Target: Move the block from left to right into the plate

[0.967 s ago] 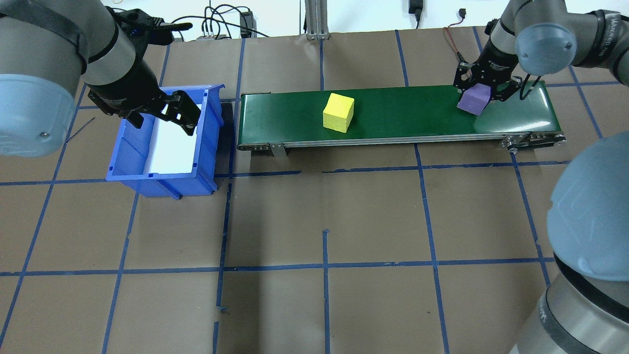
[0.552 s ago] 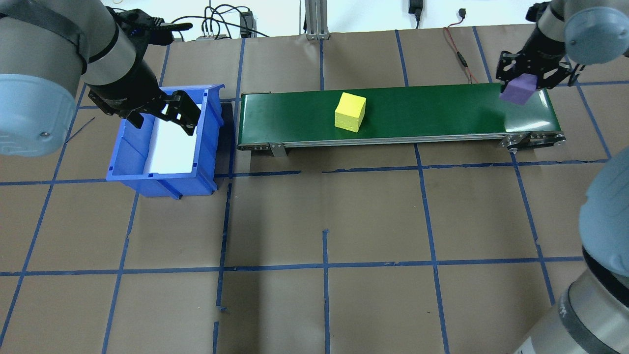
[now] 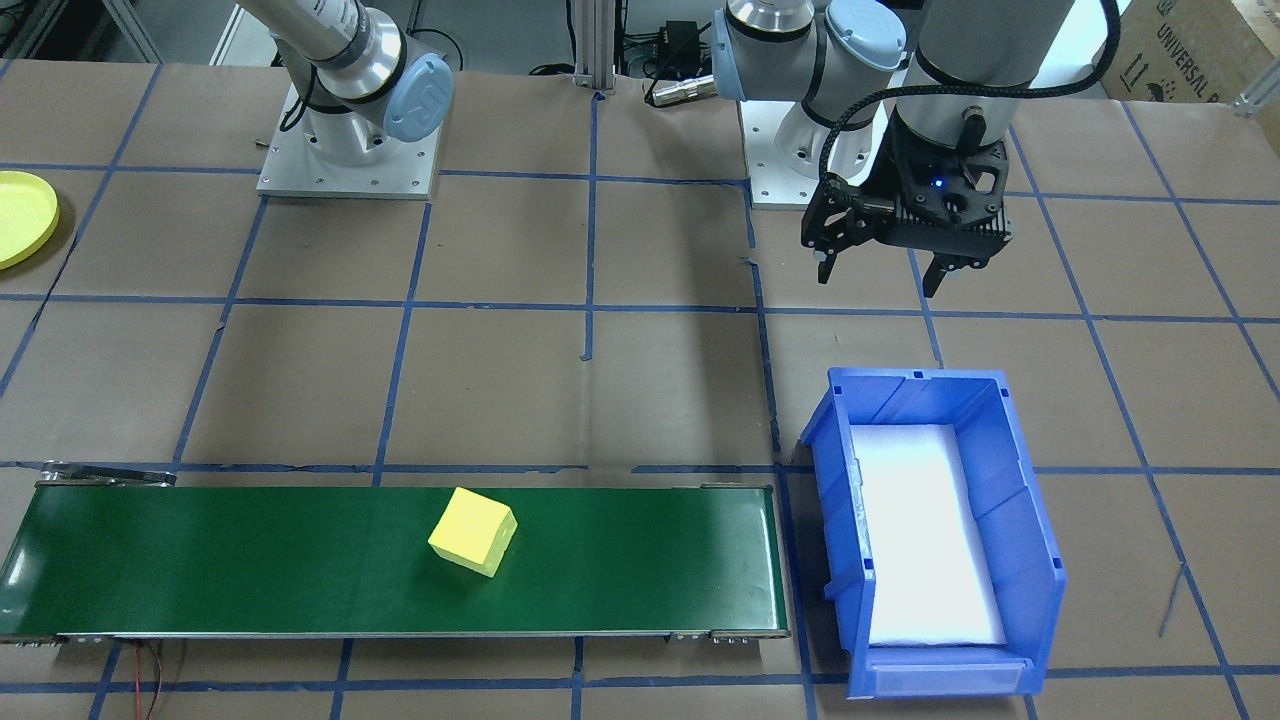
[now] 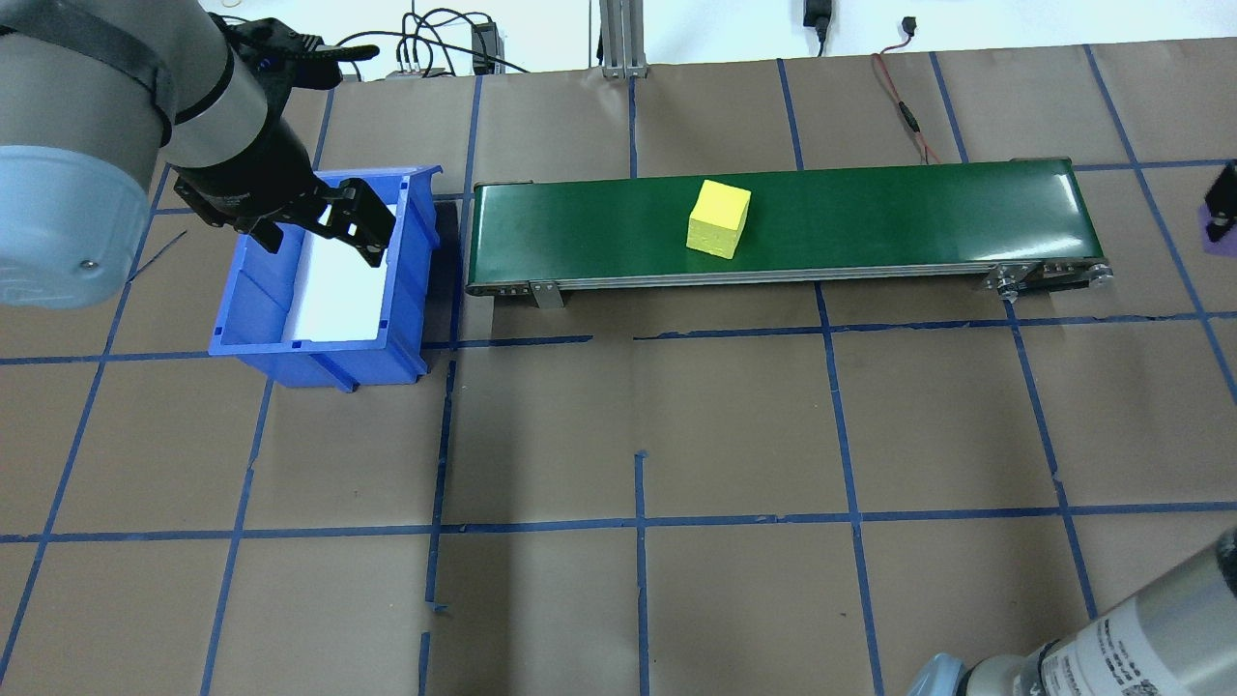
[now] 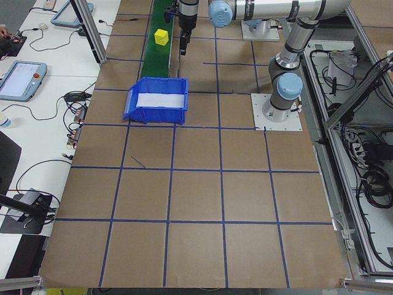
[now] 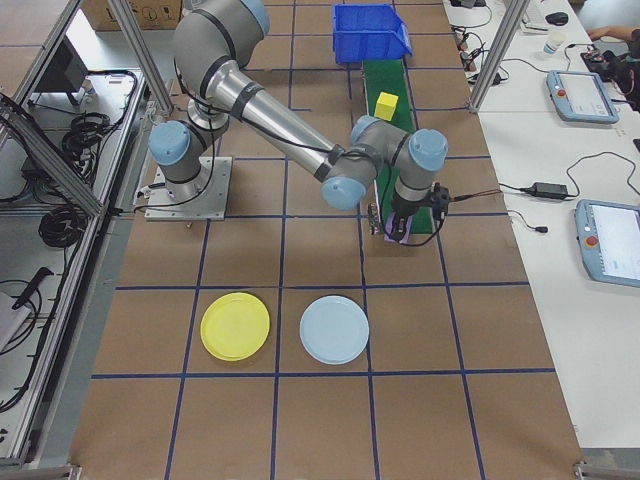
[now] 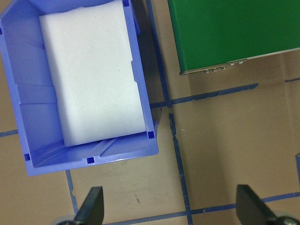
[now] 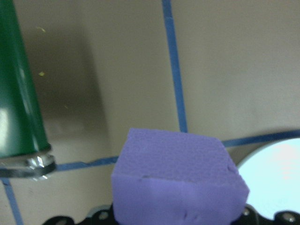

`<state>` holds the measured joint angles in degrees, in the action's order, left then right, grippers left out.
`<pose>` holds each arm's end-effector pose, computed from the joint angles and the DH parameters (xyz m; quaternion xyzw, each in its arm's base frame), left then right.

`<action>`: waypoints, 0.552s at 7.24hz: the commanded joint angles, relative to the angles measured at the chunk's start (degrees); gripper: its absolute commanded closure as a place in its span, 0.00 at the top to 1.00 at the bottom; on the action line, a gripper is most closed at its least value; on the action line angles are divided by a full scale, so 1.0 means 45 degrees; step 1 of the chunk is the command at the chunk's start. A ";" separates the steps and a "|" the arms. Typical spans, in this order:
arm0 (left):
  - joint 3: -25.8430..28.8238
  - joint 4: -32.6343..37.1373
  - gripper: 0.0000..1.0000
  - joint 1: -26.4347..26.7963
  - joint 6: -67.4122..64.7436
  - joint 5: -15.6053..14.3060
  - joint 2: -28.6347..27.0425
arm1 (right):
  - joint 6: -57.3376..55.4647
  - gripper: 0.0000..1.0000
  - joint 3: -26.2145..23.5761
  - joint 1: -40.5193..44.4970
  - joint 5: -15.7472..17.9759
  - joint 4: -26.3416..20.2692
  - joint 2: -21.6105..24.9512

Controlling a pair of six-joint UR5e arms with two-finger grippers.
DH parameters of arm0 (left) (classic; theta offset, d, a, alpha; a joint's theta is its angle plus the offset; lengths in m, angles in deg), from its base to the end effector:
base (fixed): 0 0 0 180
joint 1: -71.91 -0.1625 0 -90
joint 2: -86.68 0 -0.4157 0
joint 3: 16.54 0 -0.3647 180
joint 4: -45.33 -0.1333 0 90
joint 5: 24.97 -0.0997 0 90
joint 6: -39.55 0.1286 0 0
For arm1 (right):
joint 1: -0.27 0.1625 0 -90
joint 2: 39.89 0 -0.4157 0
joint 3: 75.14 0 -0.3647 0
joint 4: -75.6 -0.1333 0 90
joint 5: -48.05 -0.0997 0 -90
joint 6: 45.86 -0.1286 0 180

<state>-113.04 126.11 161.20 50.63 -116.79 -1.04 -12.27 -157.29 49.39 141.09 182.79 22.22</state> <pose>-0.1235 -0.4593 0.4317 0.0896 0.9949 -0.0418 0.0203 -0.3169 -0.5593 0.2717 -0.0629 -0.9974 -0.0358 0.0061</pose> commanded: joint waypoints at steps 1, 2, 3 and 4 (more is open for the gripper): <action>-0.0020 0.0000 1.00 0.0000 0.0000 -0.0007 0.0000 | 0.2896 0.46 -0.0241 -0.2100 0.0477 0.0007 -0.0149; -0.0020 0.0000 1.00 0.0000 0.0000 -0.0007 0.0000 | 0.3506 0.46 -0.0241 -0.2669 0.0827 0.0046 -0.0401; -0.0039 0.0000 1.00 0.0000 0.0000 -0.0007 0.0000 | 0.4015 0.48 -0.0222 -0.2926 0.0869 0.0511 -0.0829; -0.0039 0.0000 1.00 0.0019 0.0000 -0.0007 0.0000 | 0.4175 0.59 -0.0299 -0.3103 0.0888 0.0767 -0.0988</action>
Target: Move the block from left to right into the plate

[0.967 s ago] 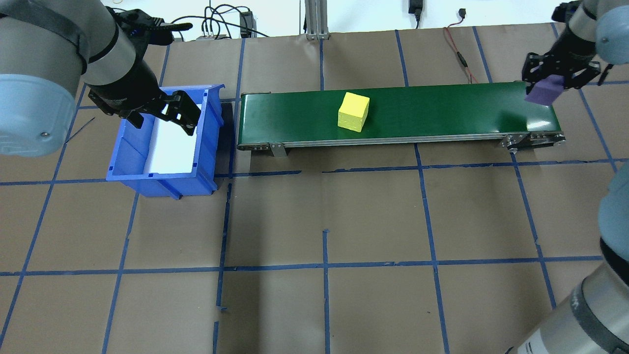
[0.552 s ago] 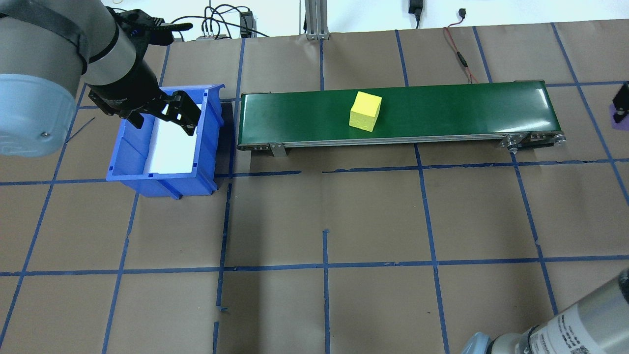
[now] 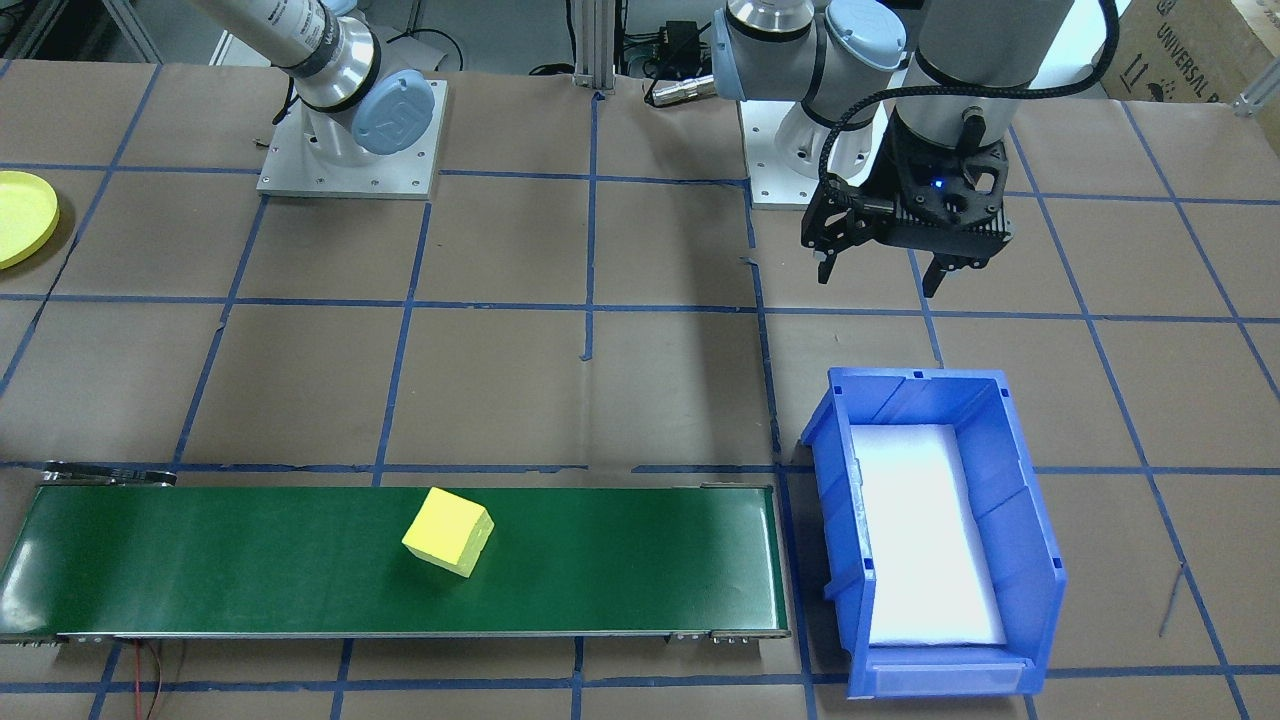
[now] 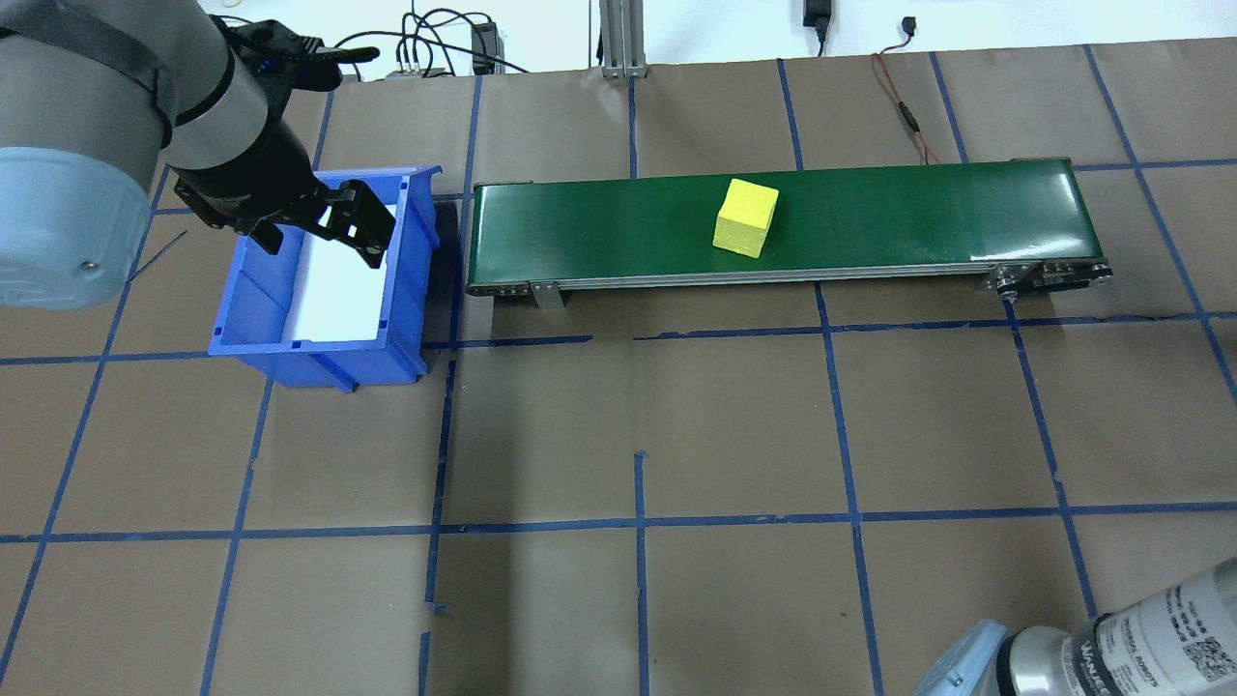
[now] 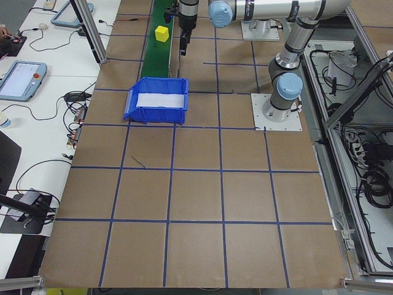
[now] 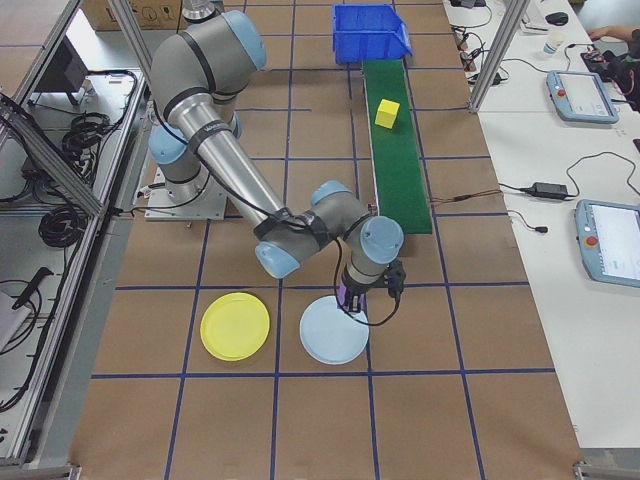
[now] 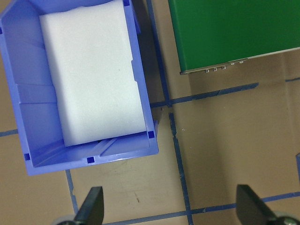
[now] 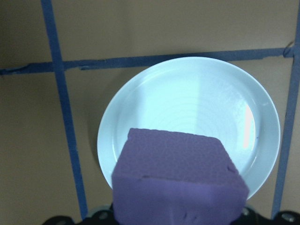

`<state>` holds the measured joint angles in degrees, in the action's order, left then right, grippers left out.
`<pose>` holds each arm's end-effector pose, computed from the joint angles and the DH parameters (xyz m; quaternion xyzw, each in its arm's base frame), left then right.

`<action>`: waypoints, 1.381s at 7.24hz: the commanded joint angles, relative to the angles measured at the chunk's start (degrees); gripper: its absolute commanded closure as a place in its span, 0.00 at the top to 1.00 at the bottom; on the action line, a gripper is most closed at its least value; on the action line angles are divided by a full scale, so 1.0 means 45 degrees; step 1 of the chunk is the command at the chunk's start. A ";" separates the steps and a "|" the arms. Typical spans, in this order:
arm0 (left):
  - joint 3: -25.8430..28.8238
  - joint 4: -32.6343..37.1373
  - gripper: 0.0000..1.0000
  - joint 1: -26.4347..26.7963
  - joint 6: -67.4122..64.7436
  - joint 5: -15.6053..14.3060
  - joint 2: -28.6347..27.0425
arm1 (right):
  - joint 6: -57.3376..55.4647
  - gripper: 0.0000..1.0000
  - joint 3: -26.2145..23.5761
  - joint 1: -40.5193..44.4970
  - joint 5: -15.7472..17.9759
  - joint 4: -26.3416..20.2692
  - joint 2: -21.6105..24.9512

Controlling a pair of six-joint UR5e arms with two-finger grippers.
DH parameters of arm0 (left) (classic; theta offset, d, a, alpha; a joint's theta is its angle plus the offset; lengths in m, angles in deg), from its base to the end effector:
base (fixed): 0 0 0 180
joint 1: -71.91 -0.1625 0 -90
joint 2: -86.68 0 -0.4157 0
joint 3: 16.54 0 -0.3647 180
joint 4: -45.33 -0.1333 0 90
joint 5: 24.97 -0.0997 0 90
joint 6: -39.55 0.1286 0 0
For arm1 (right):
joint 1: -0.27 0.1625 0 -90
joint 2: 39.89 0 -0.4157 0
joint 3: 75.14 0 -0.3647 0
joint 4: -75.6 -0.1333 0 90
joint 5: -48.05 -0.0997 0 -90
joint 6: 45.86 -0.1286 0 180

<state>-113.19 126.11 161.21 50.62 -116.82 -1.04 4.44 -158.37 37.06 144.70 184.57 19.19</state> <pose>-0.1236 -0.4589 0.4304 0.0896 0.9949 -0.0404 0.0204 -0.4369 -0.4746 0.2337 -0.0227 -0.9970 -0.0734 0.0004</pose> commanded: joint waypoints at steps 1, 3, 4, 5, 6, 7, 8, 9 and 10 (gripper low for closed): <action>0.0012 0.0000 1.00 -0.0003 -0.0019 0.0000 0.0000 | 0.0579 0.76 -0.0213 -0.0441 0.0048 0.0470 -0.0317; -0.0007 -0.0019 0.99 -0.0022 0.0077 0.0058 0.0000 | 0.1224 0.99 -0.0215 -0.0442 -0.0089 0.0839 -0.0220; -0.0008 -0.0039 0.64 -0.0042 -0.0038 0.0078 -0.0019 | 0.1244 1.00 -0.0195 -0.0442 -0.0109 0.0842 -0.0181; -0.0008 -0.0078 0.49 -0.0061 -0.0058 0.0098 -0.0019 | 0.1147 0.99 -0.0214 -0.0442 -0.0128 0.0823 0.0013; 0.0012 -0.0078 0.49 -0.0061 -0.0059 0.0098 -0.0019 | 0.0779 0.99 -0.0195 -0.0268 -0.0728 0.0745 0.0402; -0.0007 -0.0098 0.49 -0.0061 -0.0059 0.0098 -0.0019 | -0.0307 1.00 -0.0195 0.0468 -0.1585 0.0493 0.0928; -0.0008 -0.0098 0.49 -0.0061 -0.0039 0.0098 -0.0019 | -0.1556 1.00 -0.0195 0.1713 -0.1651 0.0258 0.1339; -0.0008 -0.0098 0.49 -0.0061 -0.0039 0.0098 -0.0039 | -0.3502 1.00 -0.0156 0.2886 -0.1749 -0.0169 0.1575; 0.0012 -0.0117 0.35 -0.0061 -0.0194 0.0098 -0.0039 | -0.5223 1.00 -0.0156 0.4038 -0.2117 -0.0174 0.1693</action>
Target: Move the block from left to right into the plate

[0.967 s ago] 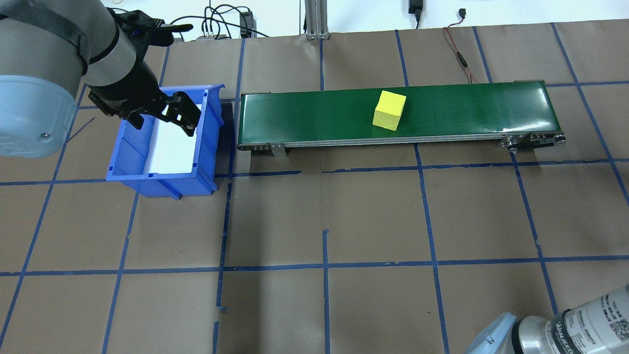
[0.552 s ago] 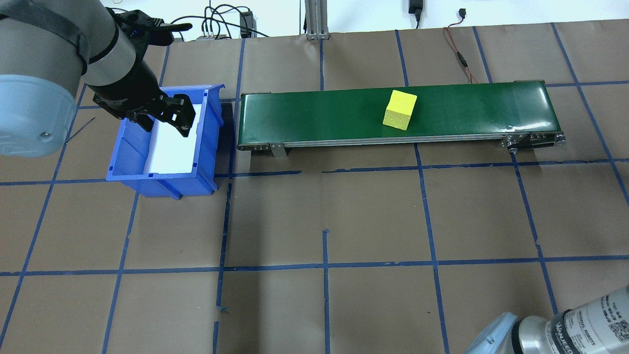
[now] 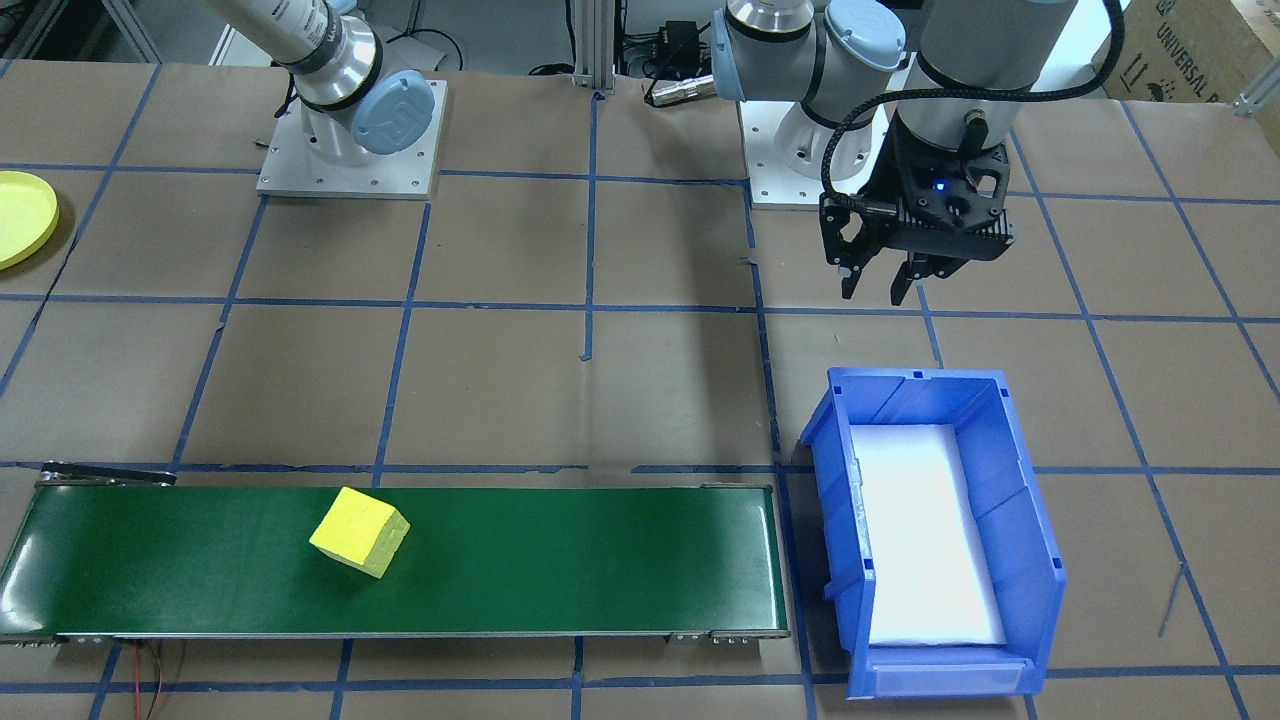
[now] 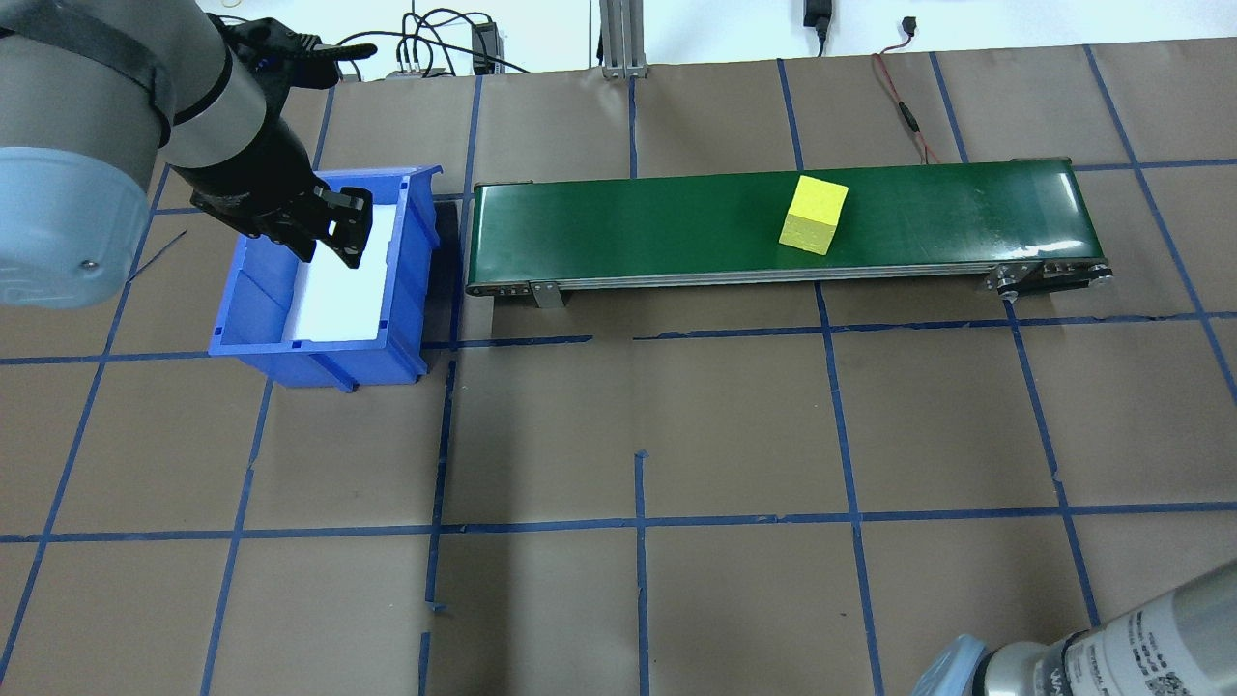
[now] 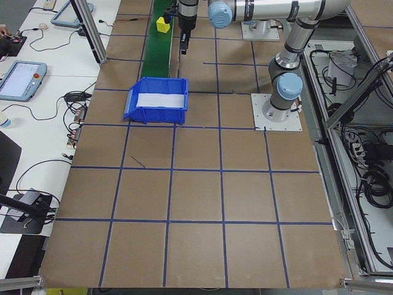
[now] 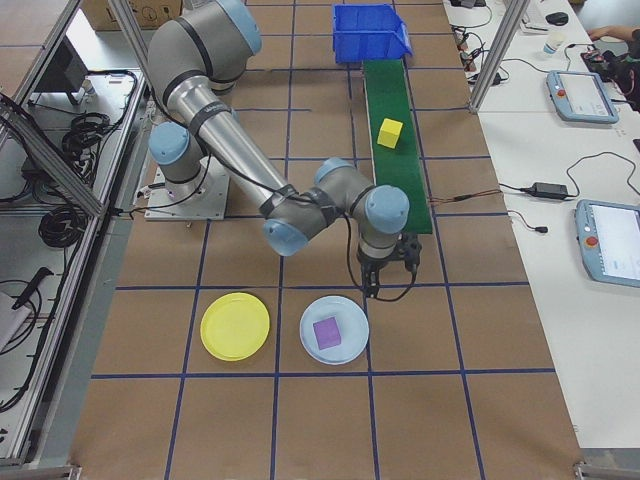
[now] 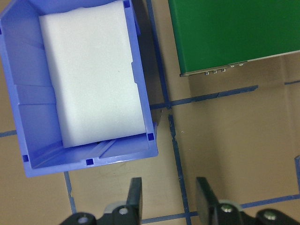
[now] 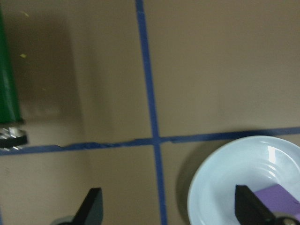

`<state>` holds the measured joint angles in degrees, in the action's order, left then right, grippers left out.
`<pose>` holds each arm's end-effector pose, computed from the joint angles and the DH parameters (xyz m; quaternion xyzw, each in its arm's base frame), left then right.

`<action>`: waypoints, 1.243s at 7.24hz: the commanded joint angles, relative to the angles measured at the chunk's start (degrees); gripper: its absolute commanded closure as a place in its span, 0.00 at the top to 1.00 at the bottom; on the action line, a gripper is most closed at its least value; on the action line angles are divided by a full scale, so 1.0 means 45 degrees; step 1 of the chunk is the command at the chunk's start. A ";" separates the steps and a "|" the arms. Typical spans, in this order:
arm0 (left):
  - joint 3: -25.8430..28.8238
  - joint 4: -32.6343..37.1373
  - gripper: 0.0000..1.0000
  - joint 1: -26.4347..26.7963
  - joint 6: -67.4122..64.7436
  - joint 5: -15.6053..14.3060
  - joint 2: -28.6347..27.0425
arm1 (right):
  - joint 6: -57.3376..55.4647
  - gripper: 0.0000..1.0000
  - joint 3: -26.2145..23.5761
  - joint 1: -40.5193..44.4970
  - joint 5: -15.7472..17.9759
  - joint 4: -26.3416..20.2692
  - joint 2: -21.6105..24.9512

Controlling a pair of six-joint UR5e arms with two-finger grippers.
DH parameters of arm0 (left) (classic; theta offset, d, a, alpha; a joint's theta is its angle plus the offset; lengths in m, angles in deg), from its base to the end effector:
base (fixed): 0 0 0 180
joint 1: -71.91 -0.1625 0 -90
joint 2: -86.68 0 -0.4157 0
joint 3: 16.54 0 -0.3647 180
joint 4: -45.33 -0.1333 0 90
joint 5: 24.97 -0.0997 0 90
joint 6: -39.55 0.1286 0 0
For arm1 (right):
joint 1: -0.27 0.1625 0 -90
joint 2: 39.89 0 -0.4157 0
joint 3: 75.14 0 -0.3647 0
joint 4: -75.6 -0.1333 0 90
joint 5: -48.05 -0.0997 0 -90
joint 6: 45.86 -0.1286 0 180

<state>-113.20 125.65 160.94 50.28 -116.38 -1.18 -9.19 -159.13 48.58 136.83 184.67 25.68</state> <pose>-0.1223 -0.4610 0.4301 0.0844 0.9953 -0.0435 0.0168 -0.3102 -0.5528 0.2983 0.0437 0.9990 -0.0111 0.0047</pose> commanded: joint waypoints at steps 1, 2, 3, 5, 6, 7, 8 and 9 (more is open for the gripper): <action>0.0015 0.0082 0.21 0.0000 -0.0138 -0.0058 0.0013 | -0.3854 1.00 0.0012 0.2533 -0.0624 -0.0214 0.0290; 0.0034 0.0315 0.16 0.0000 -0.0158 -0.0039 0.0051 | -0.5128 1.00 0.0012 0.3549 -0.0936 -0.0195 0.0310; 0.0035 0.0375 0.15 0.0000 -0.0158 -0.0039 0.0052 | -0.6204 1.00 -0.0007 0.4314 -0.0997 -0.0156 0.0504; 0.0035 0.0376 0.15 0.0000 -0.0158 -0.0020 0.0052 | -0.7888 1.00 -0.0027 0.5254 -0.1017 -0.0137 0.0525; 0.0035 0.0376 0.17 0.0019 -0.0158 -0.0020 0.0052 | -0.8552 1.00 -0.0027 0.5607 -0.1423 -0.0020 0.0409; 0.0035 0.0376 0.28 0.0000 -0.0158 -0.0058 0.0032 | -0.9390 0.99 -0.0046 0.5746 -0.2162 0.0019 0.0253; 0.0015 0.0376 0.33 0.0019 -0.0120 -0.0059 0.0032 | -0.9901 0.99 -0.0046 0.6095 -0.2227 0.0039 0.0097; 0.0015 0.0376 0.35 0.0019 -0.0061 -0.0020 0.0032 | -1.0158 0.99 -0.0046 0.6234 -0.2228 0.0039 -0.0020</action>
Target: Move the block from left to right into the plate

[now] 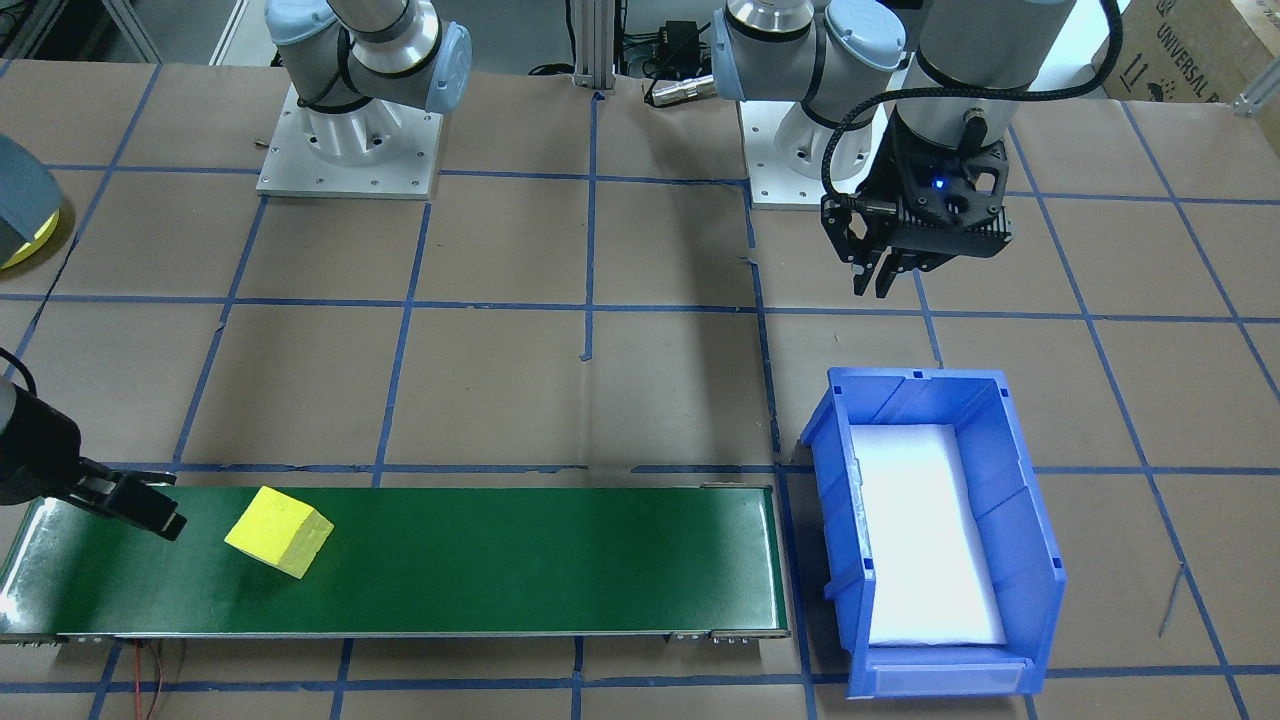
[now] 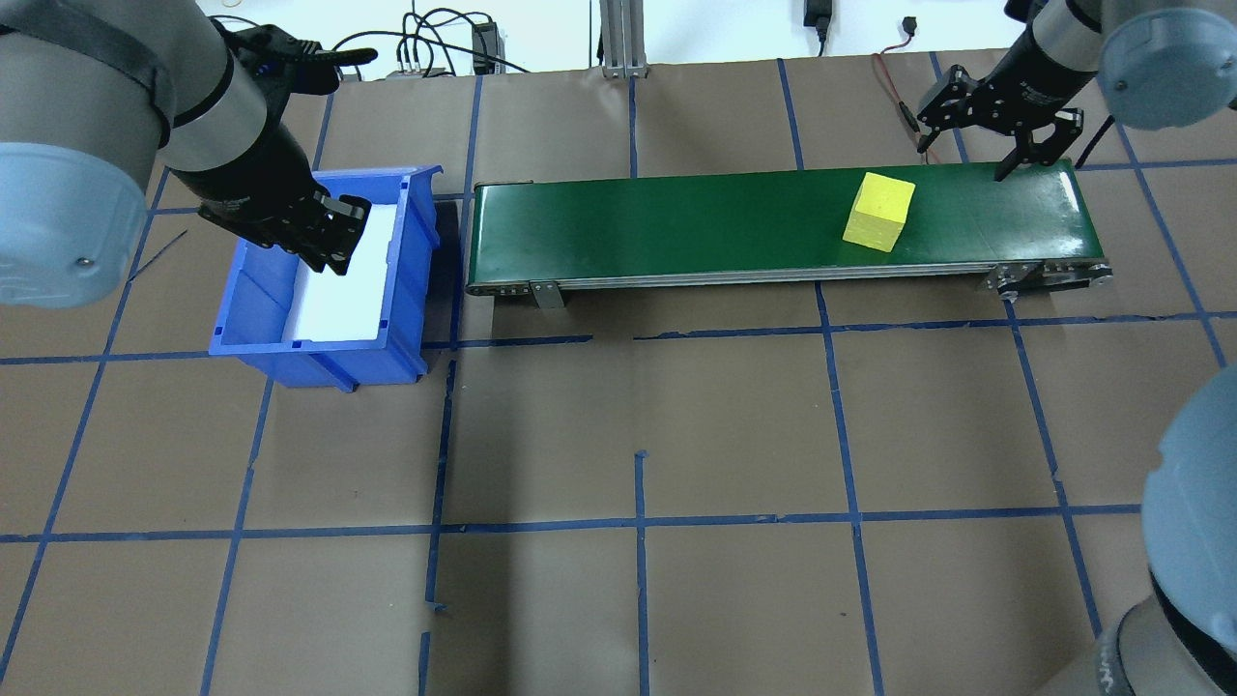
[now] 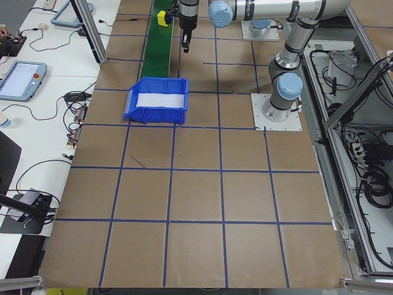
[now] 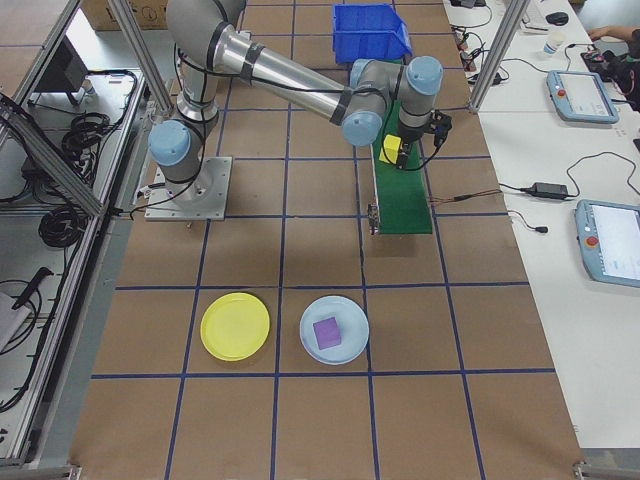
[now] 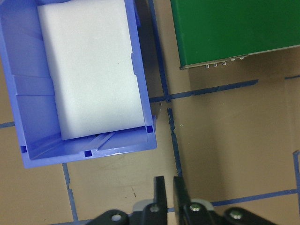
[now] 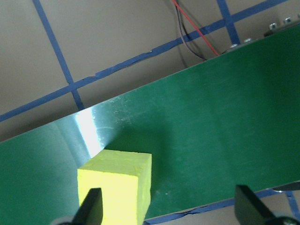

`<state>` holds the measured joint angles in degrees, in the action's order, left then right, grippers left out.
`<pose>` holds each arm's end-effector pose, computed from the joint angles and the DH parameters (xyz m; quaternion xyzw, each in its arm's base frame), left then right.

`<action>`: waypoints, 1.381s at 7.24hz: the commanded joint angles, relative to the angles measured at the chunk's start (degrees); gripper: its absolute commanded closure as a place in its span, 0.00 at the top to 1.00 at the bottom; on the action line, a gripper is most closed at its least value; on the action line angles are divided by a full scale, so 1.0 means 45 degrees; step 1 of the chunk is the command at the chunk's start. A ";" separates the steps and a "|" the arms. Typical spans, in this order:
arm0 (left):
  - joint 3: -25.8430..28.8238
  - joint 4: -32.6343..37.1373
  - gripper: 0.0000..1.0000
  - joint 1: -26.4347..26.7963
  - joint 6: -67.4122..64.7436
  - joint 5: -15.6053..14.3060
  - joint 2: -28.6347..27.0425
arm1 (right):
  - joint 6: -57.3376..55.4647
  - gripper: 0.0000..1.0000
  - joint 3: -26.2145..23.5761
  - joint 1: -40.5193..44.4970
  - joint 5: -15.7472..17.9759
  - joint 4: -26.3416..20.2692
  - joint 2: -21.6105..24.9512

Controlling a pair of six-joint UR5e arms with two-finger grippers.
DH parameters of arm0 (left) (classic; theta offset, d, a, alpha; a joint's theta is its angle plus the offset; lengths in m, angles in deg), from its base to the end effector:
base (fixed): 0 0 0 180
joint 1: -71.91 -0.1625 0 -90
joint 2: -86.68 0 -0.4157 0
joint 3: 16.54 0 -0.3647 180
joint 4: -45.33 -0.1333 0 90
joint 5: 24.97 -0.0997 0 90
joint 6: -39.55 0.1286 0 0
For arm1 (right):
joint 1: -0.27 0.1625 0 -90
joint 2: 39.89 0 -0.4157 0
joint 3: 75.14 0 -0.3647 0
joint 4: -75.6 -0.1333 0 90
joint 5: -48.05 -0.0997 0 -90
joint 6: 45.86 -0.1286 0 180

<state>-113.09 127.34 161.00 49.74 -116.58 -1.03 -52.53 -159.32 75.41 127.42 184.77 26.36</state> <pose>-0.1224 -0.4569 0.4290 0.0804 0.9961 -0.0310 0.0171 -0.0064 -0.6365 0.3065 0.1850 0.9783 -0.0174 0.0916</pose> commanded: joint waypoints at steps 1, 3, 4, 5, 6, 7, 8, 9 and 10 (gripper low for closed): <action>-0.0009 0.0000 0.40 0.0006 0.0118 0.0046 -0.0021 | -0.0568 0.99 -0.0023 0.0273 -0.0156 0.0269 -0.0481; -0.0009 0.0000 0.40 0.0005 0.0138 0.0046 -0.0021 | -0.0608 0.99 -0.0043 0.0332 -0.0156 0.0446 -0.0581; -0.0009 0.0000 0.40 -0.0014 0.0138 0.0046 -0.0021 | -0.0550 0.99 -0.0275 0.0332 -0.0156 0.0582 -0.0679; -0.0009 -0.0019 0.35 -0.0014 0.0080 0.0026 -0.0021 | -0.0452 0.99 -0.0490 0.0332 -0.0136 0.0990 -0.1047; -0.0009 0.0000 0.32 -0.0014 0.0022 0.0026 -0.0021 | -0.0316 0.99 -0.0666 0.0313 -0.0001 0.0994 -0.1167; -0.0009 0.0000 0.32 -0.0014 0.0021 0.0007 -0.0021 | -0.0179 0.97 -0.0784 0.0312 0.0097 0.0994 -0.1226; -0.0009 0.0000 0.43 -0.0014 0.0137 0.0045 -0.0040 | -0.0178 0.88 -0.0805 0.0312 0.0562 0.0994 -0.1226; -0.0009 -0.0038 0.50 -0.0014 0.0177 0.0046 -0.0079 | -0.0004 0.63 -0.0786 0.0293 0.0780 0.0955 -0.1168; -0.0009 -0.0058 0.53 -0.0014 0.0178 0.0046 -0.0080 | 0.0114 0.41 -0.0650 0.0274 0.0782 0.0955 -0.1129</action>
<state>-113.13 127.19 160.94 50.43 -116.39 -1.32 -52.69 -162.66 76.73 130.34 189.12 21.09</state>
